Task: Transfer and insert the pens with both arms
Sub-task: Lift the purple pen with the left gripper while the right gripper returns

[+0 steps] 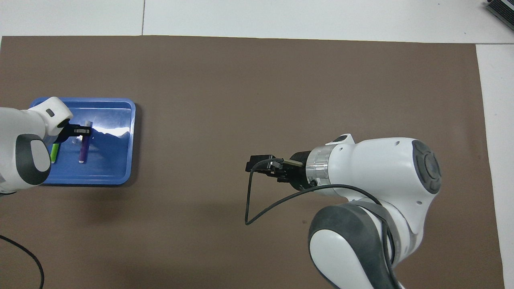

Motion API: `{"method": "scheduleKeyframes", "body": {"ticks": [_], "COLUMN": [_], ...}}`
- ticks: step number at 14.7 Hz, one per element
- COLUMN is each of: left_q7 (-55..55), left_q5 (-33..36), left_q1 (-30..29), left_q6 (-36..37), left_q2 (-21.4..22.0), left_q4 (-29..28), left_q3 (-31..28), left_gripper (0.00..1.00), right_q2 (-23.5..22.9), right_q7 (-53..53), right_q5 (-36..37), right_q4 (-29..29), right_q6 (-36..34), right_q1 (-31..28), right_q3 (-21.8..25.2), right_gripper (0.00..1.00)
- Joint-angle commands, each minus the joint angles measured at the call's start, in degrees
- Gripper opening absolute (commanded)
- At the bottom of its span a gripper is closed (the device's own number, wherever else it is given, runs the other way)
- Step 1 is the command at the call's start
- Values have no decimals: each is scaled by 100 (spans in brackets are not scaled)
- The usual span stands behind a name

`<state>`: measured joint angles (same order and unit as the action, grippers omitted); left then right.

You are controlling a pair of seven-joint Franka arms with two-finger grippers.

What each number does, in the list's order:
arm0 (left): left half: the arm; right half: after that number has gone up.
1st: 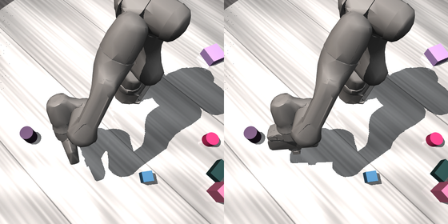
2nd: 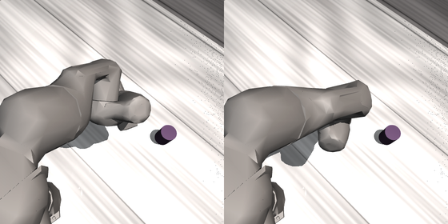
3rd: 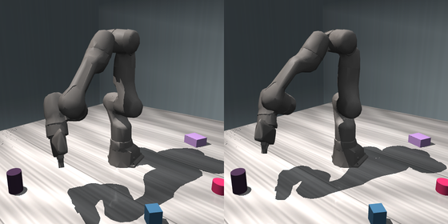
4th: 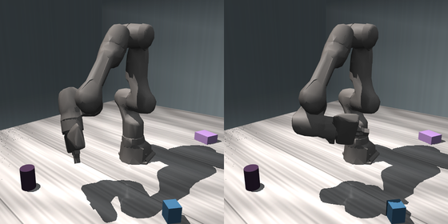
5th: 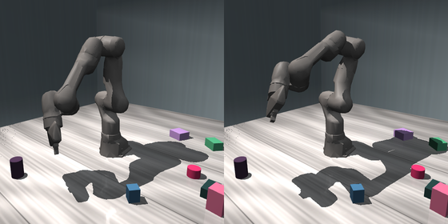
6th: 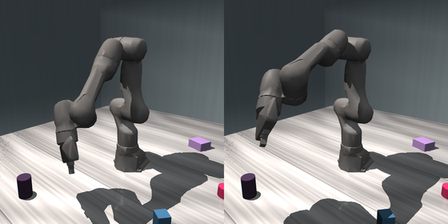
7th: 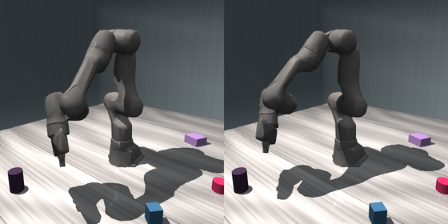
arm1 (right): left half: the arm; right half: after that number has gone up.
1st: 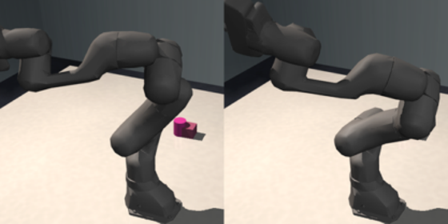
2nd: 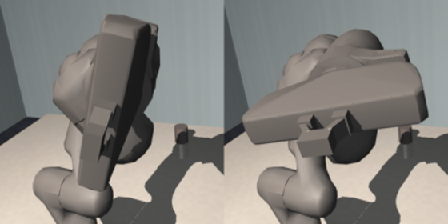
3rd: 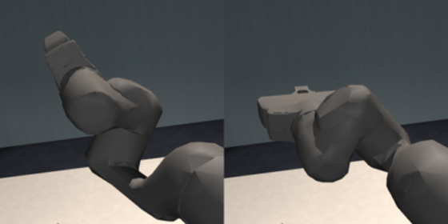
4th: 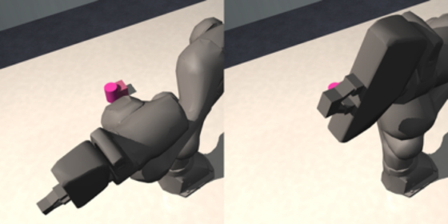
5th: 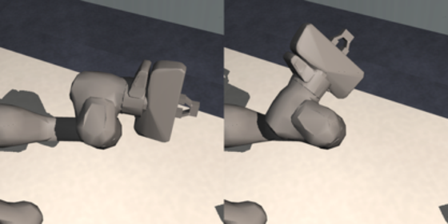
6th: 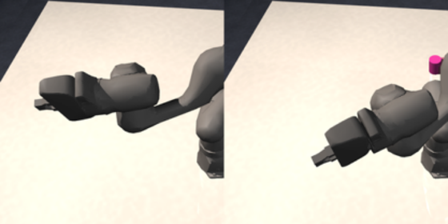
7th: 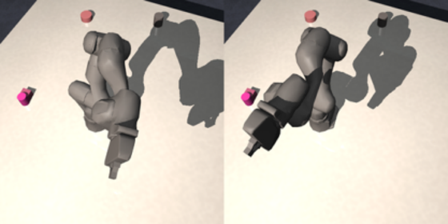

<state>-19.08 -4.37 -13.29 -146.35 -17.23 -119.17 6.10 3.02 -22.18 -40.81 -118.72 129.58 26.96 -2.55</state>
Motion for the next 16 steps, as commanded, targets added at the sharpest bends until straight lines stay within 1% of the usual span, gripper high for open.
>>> {"method": "scheduleKeyframes", "body": {"ticks": [1, 3, 5, 7, 10, 13, 16], "left_q7": [211, 570, 939, 1440, 2634, 3601, 4778], "left_q5": [103, 103, 103, 95, -63, -747, -1248], "left_q1": [-50, 11, 46, 98, 292, 318, 363], "left_q6": [806, 1483, 2046, 2460, 3110, 3787, 4262], "left_q2": [-61, -26, 44, 167, 448, 790, 1037], "left_q4": [375, 753, 1044, 1185, 1282, 1309, 1309], "left_q3": [40, 40, 49, 92, 128, 163, 250], "left_gripper": [0, 0, 0, 0, 0, 0, 0], "right_q2": [-117, -223, -276, -285, -285, -285, -285], "right_q7": [-259, -462, -454, -463, -471, -480, -480], "right_q5": [-252, -252, -252, -400, -463, -463, -463], "right_q4": [-46, -46, -38, -29, -20, -20, -20], "right_q6": [425, 751, 840, 867, 867, 867, 867], "right_q1": [265, 493, 512, 529, 530, 530, 530], "right_q3": [18, 18, 18, 18, 18, 18, 18], "right_gripper": [100, 100, 100, 100, 100, 100, 100]}}
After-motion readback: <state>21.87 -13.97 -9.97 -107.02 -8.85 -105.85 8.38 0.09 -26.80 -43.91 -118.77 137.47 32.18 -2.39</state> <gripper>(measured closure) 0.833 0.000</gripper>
